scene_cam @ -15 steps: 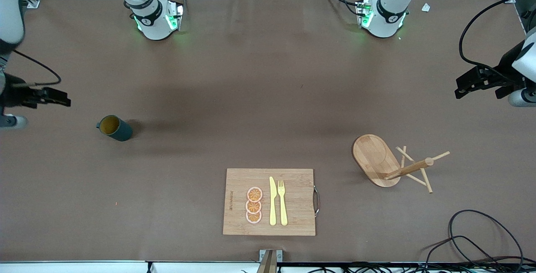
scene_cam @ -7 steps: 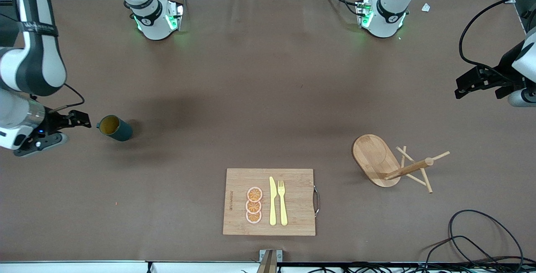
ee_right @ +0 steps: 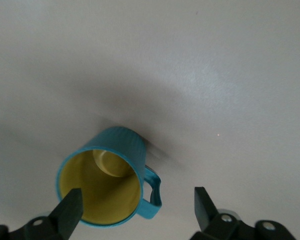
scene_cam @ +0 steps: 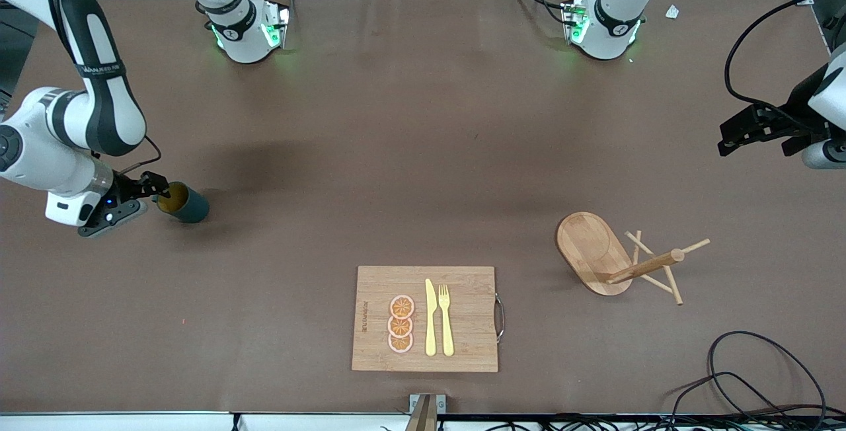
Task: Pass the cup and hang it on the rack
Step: 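Lower the right gripper onto the teal mug rim and grasp it, then lift the teal mug with the right gripper toward the table middle, then set the mug down with the right gripper while the left gripper approaches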
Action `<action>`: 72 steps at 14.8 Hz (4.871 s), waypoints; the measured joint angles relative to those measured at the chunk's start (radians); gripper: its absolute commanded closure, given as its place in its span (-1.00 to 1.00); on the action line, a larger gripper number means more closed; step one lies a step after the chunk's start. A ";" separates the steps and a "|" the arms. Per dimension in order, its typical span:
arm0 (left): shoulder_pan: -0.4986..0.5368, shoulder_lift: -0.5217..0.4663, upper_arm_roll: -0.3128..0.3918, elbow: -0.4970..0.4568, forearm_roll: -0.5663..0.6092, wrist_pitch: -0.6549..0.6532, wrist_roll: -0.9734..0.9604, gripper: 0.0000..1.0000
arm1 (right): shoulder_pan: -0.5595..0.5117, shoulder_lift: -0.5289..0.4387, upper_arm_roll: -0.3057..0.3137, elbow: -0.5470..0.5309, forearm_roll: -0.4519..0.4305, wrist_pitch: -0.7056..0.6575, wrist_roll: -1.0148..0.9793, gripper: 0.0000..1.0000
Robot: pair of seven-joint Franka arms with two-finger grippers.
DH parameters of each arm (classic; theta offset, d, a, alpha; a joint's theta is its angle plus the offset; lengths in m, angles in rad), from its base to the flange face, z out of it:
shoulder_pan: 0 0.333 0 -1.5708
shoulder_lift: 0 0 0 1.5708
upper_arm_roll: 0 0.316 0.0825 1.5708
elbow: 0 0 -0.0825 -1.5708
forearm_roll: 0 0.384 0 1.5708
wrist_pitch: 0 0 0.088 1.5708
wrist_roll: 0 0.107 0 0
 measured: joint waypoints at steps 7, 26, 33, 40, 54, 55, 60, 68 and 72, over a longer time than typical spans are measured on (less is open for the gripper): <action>0.000 0.000 0.000 0.000 0.000 0.000 0.000 -1.00 | -0.006 0.066 0.006 -0.032 0.003 0.063 -0.026 0.96; 0.000 0.000 0.000 0.000 0.000 0.000 0.000 -1.00 | 0.550 -0.060 0.030 0.089 0.080 -0.228 0.917 0.99; 0.000 0.000 0.000 0.000 0.000 0.000 0.000 -1.00 | 0.813 -0.052 0.028 0.086 0.101 -0.121 1.397 0.99; -0.002 0.007 0.000 -0.001 0.000 0.000 0.000 -1.00 | 0.949 0.091 0.028 0.131 0.102 0.015 1.654 0.99; -0.017 0.024 -0.009 -0.002 0.000 0.000 -0.075 -1.00 | 1.003 0.268 0.026 0.303 0.178 0.011 1.686 -0.99; -0.017 0.024 -0.009 -0.003 0.000 0.000 -0.082 -1.00 | 1.003 0.270 0.025 0.306 0.178 0.011 1.686 -1.00; -0.027 0.025 -0.029 -0.004 0.000 -0.004 -0.181 -1.00 | 1.003 0.272 0.016 0.314 0.178 -0.001 1.658 -1.00; -0.046 0.021 -0.217 -0.002 0.000 -0.035 -0.495 -1.00 | 0.897 0.149 -0.007 0.412 0.178 -0.321 1.458 -1.00; -0.088 0.021 -0.280 -0.003 0.046 -0.039 -0.654 -1.00 | 0.735 0.026 -0.013 0.414 0.174 -0.454 1.365 -1.00</action>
